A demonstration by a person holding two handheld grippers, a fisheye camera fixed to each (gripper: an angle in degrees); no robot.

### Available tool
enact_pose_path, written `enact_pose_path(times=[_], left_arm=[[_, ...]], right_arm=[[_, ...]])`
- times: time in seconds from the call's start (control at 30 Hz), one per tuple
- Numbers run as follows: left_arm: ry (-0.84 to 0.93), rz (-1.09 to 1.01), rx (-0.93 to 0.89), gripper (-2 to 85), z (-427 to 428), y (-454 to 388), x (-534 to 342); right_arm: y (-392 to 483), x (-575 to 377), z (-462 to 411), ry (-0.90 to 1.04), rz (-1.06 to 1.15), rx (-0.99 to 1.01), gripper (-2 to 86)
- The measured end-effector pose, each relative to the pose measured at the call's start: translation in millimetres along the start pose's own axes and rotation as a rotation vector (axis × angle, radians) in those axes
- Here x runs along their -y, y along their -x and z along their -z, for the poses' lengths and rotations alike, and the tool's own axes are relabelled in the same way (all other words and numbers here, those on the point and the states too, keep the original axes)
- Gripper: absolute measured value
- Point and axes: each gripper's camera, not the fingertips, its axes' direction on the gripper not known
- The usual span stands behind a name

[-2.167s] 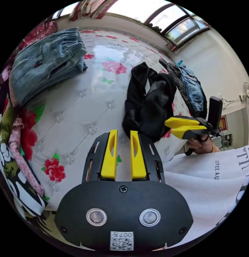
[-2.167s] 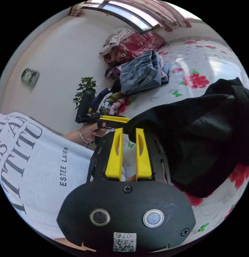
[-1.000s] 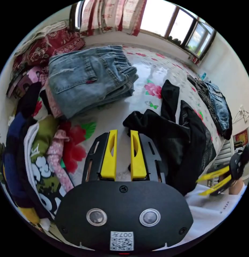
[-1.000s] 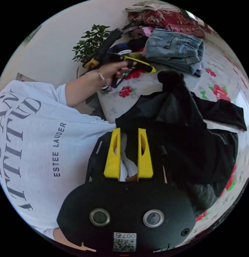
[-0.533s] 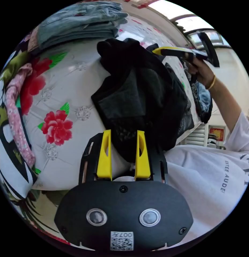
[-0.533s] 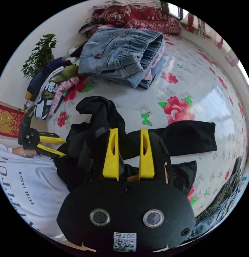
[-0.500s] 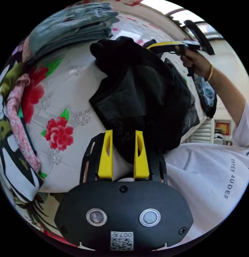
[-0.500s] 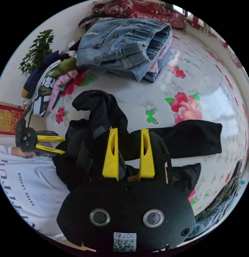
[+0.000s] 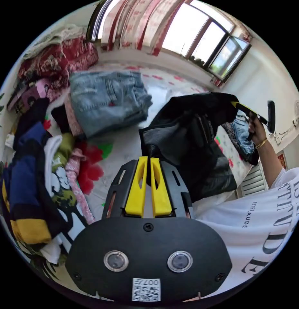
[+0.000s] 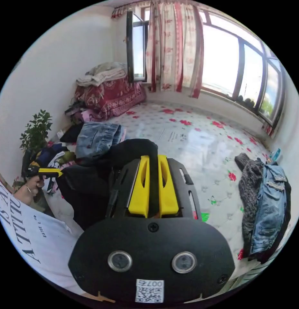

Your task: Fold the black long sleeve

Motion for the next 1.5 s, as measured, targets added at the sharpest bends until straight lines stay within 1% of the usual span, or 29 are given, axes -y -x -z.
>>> enact_pose_path(times=[0.03,0.07,0.1,0.13,0.17,0.2,0.23,0.27,0.4,0.47,0.53,0.63,0.73,0.77,0.8,0.83,0.87,0.9,0.93,0.97,1.0,1.07,1.1,1.13,1.17,1.27,1.3,1.4,1.5], left_arm=[[-0.045,-0.013,0.005,-0.8,14.5,-4.3,2.7],[-0.150,-0.044,0.010,-0.8,46.2,-15.0,6.3],[-0.258,-0.077,0.012,-0.9,80.3,-27.3,7.5],[-0.314,-0.098,0.013,-0.9,97.9,-34.3,7.2],[-0.430,-0.145,0.009,-0.9,133.3,-49.5,4.4],[-0.541,-0.192,0.010,-0.9,167.8,-66.1,-0.6],[-0.592,-0.218,0.014,-0.9,184.3,-74.9,-3.5],[-0.692,-0.272,0.028,-0.9,215.4,-93.4,-10.5],[-1.029,-0.396,0.101,-0.9,300.0,-153.6,-43.9],[-1.140,-0.419,0.114,-0.9,322.9,-173.1,-55.5],[-1.198,-0.444,0.123,-0.9,339.0,-190.7,-58.6],[-1.239,-0.468,0.171,-0.8,347.6,-216.4,-45.5],[-1.160,-0.448,0.289,-0.5,327.6,-236.5,1.2],[-1.087,-0.422,0.333,-0.1,308.0,-238.7,30.0],[-0.981,-0.409,0.370,0.4,279.2,-237.7,64.1],[-0.914,-0.393,0.384,1.1,261.6,-234.8,82.7],[-0.783,-0.351,0.401,2.5,219.6,-223.8,117.6],[-0.651,-0.288,0.425,4.8,170.2,-206.9,146.6],[-0.576,-0.254,0.435,5.9,144.8,-196.9,158.0],[-0.419,-0.208,0.452,6.0,95.4,-176.7,171.8],[-0.292,-0.122,0.493,5.4,56.3,-157.7,172.2],[-0.219,-0.066,0.537,4.0,17.9,-139.3,151.2],[-0.170,-0.067,0.521,4.0,-2.0,-131.8,131.8],[-0.146,-0.060,0.507,4.0,-11.1,-128.1,121.3],[-0.091,-0.039,0.460,4.1,-29.0,-121.4,99.3],[0.068,0.002,0.308,5.0,-70.1,-116.9,43.3],[0.143,0.015,0.267,5.2,-84.1,-120.0,24.6],[0.274,0.040,0.227,5.4,-109.8,-134.6,-4.5],[0.348,0.044,0.178,6.3,-128.4,-150.8,-2.5]], right_arm=[[-4.7,-6.6,50.6,-0.090,-0.009,-0.059,4.5],[-6.8,-15.2,99.7,-0.175,-0.022,-0.113,4.5],[-6.5,-20.6,123.7,-0.220,-0.026,-0.140,4.5],[-3.6,-32.7,169.4,-0.308,-0.034,-0.193,4.5],[1.9,-45.8,211.5,-0.392,-0.034,-0.242,4.5],[5.5,-52.4,231.0,-0.433,-0.032,-0.265,4.5],[13.9,-65.4,268.7,-0.514,-0.027,-0.309,4.4],[23.0,-77.4,302.1,-0.591,-0.020,-0.352,4.4],[45.0,-105.5,377.0,-0.804,-0.009,-0.465,4.3],[47.3,-111.7,403.6,-0.893,0.011,-0.511,4.3],[40.0,-107.0,413.4,-0.906,0.027,-0.533,4.3],[12.9,-89.2,413.8,-0.889,0.039,-0.476,4.5],[-18.6,-57.7,382.1,-0.795,0.066,-0.450,4.8],[-33.6,-43.7,359.3,-0.735,0.067,-0.423,5.0],[-41.2,-36.6,344.8,-0.694,0.071,-0.417,5.1],[-57.6,-25.6,310.2,-0.614,0.063,-0.402,5.5],[-77.9,-20.7,270.6,-0.537,0.028,-0.344,5.9],[-88.9,-20.3,249.8,-0.490,0.004,-0.308,6.2],[-111.8,-23.7,207.5,-0.377,-0.068,-0.264,6.8],[-133.5,-34.7,169.1,-0.254,-0.145,-0.242,7.5],[-143.6,-43.5,152.1,-0.195,-0.180,-0.227,7.8],[-171.9,-94.5,104.5,-0.052,-0.254,-0.165,8.8],[-178.3,-109.7,94.4,-0.017,-0.276,-0.161,9.0],[-191.3,-141.4,74.6,0.066,-0.327,-0.155,9.4],[-204.1,-173.1,54.8,0.163,-0.381,-0.141,9.6],[-229.6,-240.4,14.8,0.370,-0.504,-0.108,10.2],[-233.0,-249.3,8.9,0.393,-0.520,-0.100,10.3],[-249.1,-262.9,-19.6,0.437,-0.547,-0.081,10.4],[-268.3,-238.6,-61.1,0.441,-0.541,-0.010,10.2]])
